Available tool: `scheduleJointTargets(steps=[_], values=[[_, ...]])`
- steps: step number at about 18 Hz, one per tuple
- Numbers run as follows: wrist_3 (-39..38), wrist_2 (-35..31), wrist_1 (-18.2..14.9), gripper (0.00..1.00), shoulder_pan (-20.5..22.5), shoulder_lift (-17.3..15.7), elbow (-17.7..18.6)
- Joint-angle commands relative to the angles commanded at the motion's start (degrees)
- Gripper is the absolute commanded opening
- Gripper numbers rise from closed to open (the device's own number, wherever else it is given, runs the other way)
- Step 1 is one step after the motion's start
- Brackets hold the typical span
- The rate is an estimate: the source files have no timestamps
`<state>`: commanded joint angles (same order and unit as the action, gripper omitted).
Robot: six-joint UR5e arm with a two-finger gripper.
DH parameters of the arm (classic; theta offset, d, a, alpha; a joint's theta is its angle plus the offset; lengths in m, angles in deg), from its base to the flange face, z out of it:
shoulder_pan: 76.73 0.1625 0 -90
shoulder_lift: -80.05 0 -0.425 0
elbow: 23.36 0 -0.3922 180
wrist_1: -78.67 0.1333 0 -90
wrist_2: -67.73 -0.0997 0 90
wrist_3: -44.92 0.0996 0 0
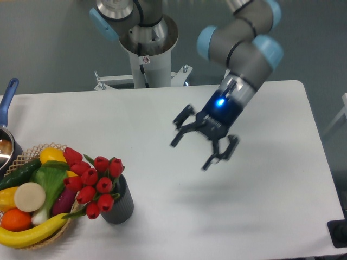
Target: Insert the flowers into the vase
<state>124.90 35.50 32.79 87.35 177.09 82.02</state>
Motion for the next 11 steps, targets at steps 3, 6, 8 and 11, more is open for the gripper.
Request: scheduleJointTargets(steps=[3, 6, 8, 11], values=[[-0.8, -13.2, -4.4, 1.00, 1.3, -5.4, 0.3], [0.5, -22.1, -11.8, 1.00, 1.7, -9.6, -0.8], [3.7, -28.0, -13.9, 1.00, 1.7, -10.6, -1.5], [10.5, -34.3, -18.3, 1.00, 1.8, -11.7, -2.3]])
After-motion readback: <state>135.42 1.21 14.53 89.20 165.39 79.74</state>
